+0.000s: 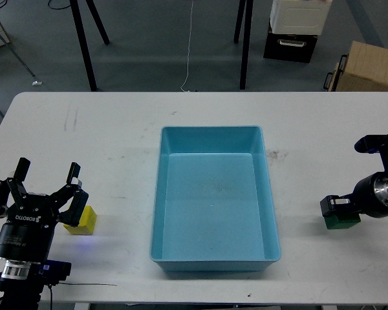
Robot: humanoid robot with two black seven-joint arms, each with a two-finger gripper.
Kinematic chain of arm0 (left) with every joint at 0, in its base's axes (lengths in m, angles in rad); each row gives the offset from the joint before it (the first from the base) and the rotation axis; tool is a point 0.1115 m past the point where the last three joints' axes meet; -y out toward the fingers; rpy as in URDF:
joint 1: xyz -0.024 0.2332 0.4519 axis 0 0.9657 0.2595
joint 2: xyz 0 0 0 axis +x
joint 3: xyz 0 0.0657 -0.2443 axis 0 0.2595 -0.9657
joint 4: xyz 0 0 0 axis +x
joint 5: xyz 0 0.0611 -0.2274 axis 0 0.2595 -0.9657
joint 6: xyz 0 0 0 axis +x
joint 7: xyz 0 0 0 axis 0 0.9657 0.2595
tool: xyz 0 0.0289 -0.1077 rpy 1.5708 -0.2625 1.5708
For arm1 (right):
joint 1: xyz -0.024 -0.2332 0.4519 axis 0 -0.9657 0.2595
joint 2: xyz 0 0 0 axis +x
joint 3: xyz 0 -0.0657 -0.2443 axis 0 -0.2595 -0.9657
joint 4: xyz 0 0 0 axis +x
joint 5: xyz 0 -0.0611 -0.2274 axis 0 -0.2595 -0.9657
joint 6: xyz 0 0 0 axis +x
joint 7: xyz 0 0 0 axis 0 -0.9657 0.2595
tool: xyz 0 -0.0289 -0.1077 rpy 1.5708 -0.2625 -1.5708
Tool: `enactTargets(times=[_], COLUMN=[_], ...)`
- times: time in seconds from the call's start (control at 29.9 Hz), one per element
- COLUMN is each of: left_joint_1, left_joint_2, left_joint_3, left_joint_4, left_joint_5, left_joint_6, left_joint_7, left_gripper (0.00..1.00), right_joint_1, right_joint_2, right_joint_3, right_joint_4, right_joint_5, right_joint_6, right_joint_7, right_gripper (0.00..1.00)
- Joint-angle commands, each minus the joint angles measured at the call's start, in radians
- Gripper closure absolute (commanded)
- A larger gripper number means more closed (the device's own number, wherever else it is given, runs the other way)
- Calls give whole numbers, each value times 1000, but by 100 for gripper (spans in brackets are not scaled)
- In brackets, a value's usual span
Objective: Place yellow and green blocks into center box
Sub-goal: 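Lift the green cube and carry it into the blue tub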
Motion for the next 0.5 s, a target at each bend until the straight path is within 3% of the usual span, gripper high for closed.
enactTargets(times=[0.0,0.13,0.3,0.47], left_joint_1=[-21,-21,-12,-8], left_joint_2=[0,0,0,0], left_joint_3=[21,21,21,20], left_joint_4=[-1,0,0,-1], left_joint_5=[1,1,4,4], left_joint_6=[0,0,0,0], left_joint_7=[0,0,0,0], left_gripper=[0,0,0,0], right_joint_1=[190,287,226,148], right_joint_2=[155,399,696,847], right_joint_3=[-6,-11,-48,-111], right_joint_4=[-32,-149,-337,-410], right_joint_5=[112,224,234,232], right_joint_6=[0,-1,-23,-64], right_joint_7=[3,3,6,6], right_gripper=[99,99,99,99])
